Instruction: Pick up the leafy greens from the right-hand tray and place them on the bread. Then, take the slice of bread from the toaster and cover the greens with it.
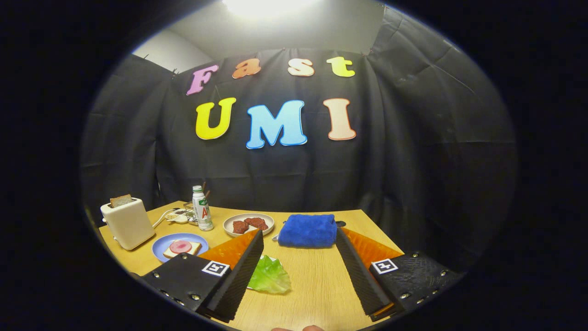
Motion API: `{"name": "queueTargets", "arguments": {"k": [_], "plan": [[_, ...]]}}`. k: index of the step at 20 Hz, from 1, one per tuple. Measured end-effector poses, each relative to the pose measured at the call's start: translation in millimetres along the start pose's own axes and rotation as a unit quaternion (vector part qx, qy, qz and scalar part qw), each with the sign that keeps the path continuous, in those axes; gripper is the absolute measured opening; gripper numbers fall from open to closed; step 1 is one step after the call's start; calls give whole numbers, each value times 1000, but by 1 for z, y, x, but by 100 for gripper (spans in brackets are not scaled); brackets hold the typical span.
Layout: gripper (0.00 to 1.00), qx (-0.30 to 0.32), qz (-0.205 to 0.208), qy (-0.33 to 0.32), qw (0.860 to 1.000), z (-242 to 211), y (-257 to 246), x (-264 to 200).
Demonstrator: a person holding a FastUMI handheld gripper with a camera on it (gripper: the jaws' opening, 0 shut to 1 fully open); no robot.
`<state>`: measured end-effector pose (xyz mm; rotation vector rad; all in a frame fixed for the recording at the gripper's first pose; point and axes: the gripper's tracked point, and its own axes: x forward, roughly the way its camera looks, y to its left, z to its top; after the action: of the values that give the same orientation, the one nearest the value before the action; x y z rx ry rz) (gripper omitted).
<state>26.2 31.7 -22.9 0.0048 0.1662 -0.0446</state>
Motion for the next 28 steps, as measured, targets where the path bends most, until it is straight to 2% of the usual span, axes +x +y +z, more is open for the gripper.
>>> {"name": "queueTargets", "arguments": {"k": [2,5,12,19,28], "plan": [[97,-15,4,25,1000,-1,17,9],[97,-31,32,87,995,-20,46,25],[97,-26,90,231,968,-76,88,56],[97,-13,82,311,947,-106,102,76],[97,-49,74,371,924,-141,110,97]]}}
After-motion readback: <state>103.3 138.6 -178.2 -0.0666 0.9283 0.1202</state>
